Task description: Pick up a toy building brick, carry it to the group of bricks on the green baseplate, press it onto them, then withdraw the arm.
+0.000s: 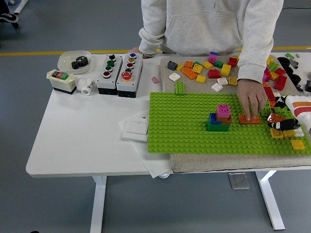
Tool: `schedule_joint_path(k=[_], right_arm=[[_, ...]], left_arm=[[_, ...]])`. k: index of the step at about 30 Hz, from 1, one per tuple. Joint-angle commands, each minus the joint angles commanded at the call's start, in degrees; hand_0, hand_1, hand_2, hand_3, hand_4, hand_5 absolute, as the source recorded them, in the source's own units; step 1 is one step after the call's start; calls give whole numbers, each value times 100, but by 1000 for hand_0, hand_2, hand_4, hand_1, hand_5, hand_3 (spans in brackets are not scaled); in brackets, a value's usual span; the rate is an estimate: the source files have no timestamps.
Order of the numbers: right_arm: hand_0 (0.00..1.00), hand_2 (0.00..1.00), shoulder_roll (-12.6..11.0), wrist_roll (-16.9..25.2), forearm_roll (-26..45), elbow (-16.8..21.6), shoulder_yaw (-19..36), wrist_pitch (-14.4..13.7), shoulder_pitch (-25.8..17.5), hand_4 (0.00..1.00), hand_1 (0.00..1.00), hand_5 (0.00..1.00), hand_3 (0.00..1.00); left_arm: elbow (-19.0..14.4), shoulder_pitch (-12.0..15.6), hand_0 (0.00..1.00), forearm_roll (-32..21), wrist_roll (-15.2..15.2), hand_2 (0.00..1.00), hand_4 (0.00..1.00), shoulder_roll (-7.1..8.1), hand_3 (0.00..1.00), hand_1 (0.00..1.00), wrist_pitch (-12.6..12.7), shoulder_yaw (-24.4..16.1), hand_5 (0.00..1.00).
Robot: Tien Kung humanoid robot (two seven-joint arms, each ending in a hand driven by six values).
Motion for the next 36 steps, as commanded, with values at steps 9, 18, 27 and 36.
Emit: schedule_joint_path(k=[9,18,27,36], right_arm=[[428,550,52,-24,6,-111,-26,-4,23,998,489,424,594],[427,554,28,-13,62,-83,43,-30,-17,998,489,423,595],[427,568,-21,23,137,95,105,32,-25,998,500,422,606],[425,564,127,-5,127,-17,20,21,-23,998,496,422,602]], left_arm=[[-3,-19,860,-34,-2,856,734,2,651,853,-23,27,625],[-3,-19,862,-32,-5,856,734,-1,651,853,-23,22,625],[-1,-13,861,11,-12,857,735,6,651,854,-54,-9,625],[-4,-7,863,42,-21,857,735,6,650,855,-56,-33,624]])
